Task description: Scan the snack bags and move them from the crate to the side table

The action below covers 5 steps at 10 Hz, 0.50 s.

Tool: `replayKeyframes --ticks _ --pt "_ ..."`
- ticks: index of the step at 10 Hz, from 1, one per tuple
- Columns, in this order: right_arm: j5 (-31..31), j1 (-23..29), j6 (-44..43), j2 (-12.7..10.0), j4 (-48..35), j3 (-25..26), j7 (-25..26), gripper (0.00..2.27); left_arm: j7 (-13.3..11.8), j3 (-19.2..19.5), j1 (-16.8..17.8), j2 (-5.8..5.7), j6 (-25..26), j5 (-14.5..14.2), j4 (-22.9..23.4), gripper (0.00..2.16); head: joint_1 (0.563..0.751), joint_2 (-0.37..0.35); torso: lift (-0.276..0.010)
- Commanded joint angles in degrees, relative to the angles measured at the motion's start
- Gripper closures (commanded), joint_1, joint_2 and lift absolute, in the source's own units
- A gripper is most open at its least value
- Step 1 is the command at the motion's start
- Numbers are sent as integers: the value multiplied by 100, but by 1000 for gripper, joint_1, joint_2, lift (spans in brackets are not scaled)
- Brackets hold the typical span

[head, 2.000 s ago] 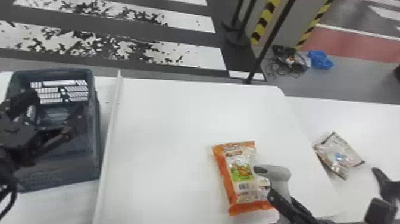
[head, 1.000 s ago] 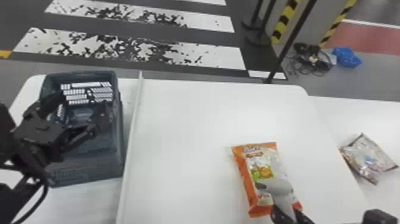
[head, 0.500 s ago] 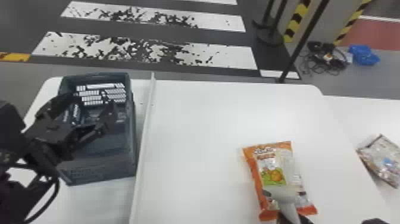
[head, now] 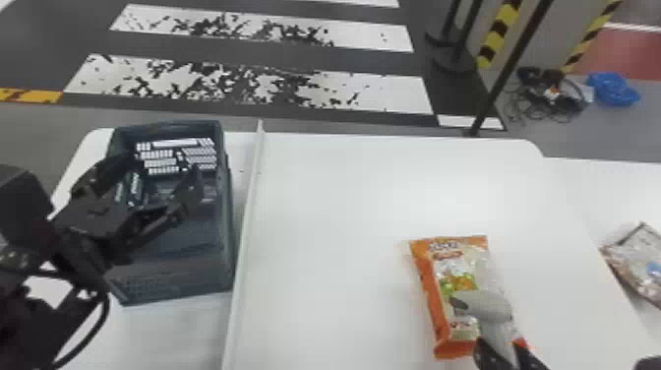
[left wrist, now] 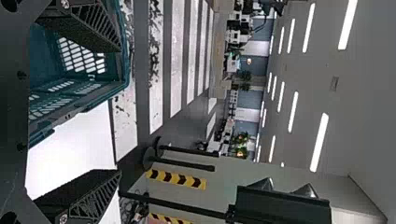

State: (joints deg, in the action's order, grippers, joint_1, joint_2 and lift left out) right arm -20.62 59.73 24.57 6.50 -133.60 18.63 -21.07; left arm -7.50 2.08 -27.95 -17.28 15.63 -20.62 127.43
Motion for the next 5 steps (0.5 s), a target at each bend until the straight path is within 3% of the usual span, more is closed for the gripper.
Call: replayKeyframes --ticks 1,3,4,5 --pt "-434 -85 159 0 -140 422 -37 2240 3 -50 -27 6 15 15 45 70 695 -121 -87" --pt "-618 -832 897 18 115 967 -152 2240 47 -112 -123 15 68 129 168 70 695 -179 -87" --pt "-768 -1280 1161 202 510 1169 -204 2240 73 -121 -220 23 121 199 274 70 695 -199 -87" --pt "-908 -1719 1090 440 1099 1301 -327 2240 152 -191 -334 23 191 445 406 70 695 -236 -87"
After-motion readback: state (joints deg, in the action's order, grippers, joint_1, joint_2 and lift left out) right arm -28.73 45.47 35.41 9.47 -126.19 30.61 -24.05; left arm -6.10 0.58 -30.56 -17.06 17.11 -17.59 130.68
